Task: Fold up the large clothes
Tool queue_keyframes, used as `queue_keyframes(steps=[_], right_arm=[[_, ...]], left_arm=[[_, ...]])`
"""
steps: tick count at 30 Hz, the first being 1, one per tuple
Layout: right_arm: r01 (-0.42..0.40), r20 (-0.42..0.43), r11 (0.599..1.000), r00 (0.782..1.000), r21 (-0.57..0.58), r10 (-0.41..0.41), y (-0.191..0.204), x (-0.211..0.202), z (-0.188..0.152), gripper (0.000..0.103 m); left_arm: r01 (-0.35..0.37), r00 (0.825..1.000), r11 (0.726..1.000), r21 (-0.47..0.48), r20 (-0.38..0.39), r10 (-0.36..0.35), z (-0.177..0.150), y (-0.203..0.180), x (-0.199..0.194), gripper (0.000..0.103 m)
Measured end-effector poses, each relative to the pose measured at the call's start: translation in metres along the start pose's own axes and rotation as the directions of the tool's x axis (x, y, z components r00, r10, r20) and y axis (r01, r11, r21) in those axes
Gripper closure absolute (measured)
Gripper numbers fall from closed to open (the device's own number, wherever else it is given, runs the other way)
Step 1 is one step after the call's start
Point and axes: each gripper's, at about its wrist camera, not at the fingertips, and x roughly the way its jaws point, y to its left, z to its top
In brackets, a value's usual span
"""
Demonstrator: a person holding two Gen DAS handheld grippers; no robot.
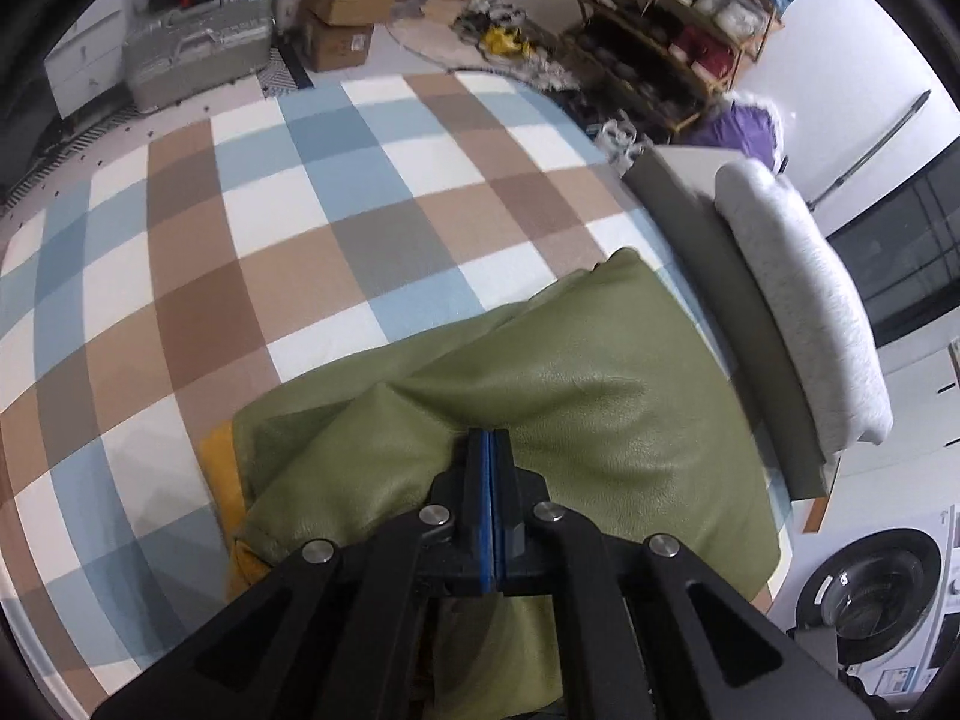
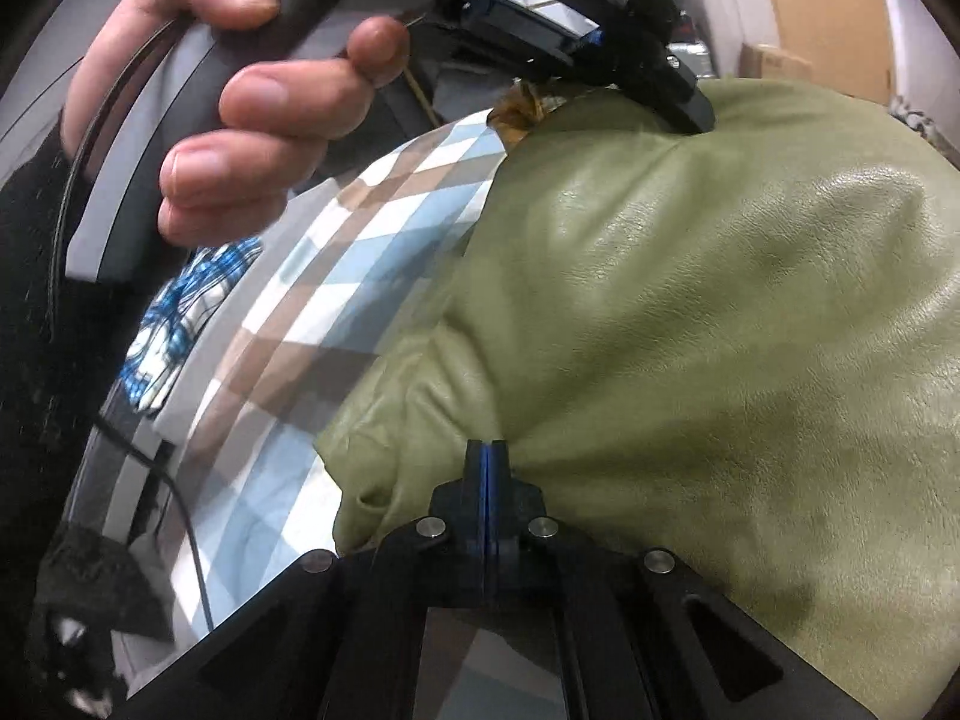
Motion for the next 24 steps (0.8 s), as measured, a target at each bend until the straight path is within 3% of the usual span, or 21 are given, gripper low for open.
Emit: queue_keyframes(steps=[3, 5, 8, 10, 11, 12, 15, 18, 21, 24], right_arm=[[-0.067, 0.026, 0.997, 0.997, 0.024, 0.066, -0.012, -0.018, -0.007, 0.103], [-0.070, 0.078, 0.998, 0.994, 0.002, 0.070, -0.015, -0.049, -0.012, 0.098], [0.007, 0.196, 0.999, 0.981, -0.038, 0.001, -0.020, -0.102, -0.013, 0.098], [0.072, 0.232, 0.997, 0.971, -0.017, -0.066, -0.034, -0.130, -0.007, 0.098], [0.095, 0.226, 0.995, 0.970, -0.006, -0.091, -0.042, -0.136, -0.004, 0.098], [0.122, 0.211, 0.992, 0.970, 0.005, -0.121, -0.048, -0.136, 0.000, 0.098], [0.193, 0.028, 0.981, 0.981, 0.020, -0.194, -0.075, -0.107, 0.006, 0.103], [0.140, -0.096, 0.990, 0.986, 0.013, -0.138, -0.082, -0.077, 0.005, 0.103], [0.182, -0.120, 0.983, 0.975, -0.040, -0.185, -0.073, -0.060, 0.007, 0.103], [0.164, -0.135, 0.986, 0.977, -0.001, -0.163, -0.080, -0.054, 0.013, 0.103]], left_arm=[[-0.013, 0.998, 1.000, -0.013, 0.055, 0.014, -0.011, -0.007, -0.028, 0.103], [-0.025, 0.993, 0.999, 0.030, 0.120, 0.021, -0.024, -0.023, -0.051, 0.103], [0.032, 0.989, 0.994, 0.103, 0.142, -0.047, -0.043, -0.048, -0.055, 0.101], [-0.060, 0.991, 0.990, 0.131, 0.126, 0.043, -0.047, -0.059, -0.039, 0.101], [-0.132, 0.987, 0.982, 0.136, 0.111, 0.118, -0.046, -0.059, -0.024, 0.101], [-0.126, 0.989, 0.986, 0.107, 0.095, 0.116, -0.045, -0.052, -0.015, 0.101], [-0.029, 0.997, 0.999, -0.018, 0.076, 0.031, -0.042, -0.021, -0.005, 0.101], [0.012, 0.997, 0.999, -0.039, 0.079, -0.009, -0.042, -0.009, 0.000, 0.101], [-0.023, 0.993, 1.000, -0.009, 0.111, 0.024, -0.044, -0.012, 0.003, 0.101], [-0.033, 0.991, 0.999, -0.011, 0.127, 0.034, -0.045, -0.015, 0.003, 0.101]])
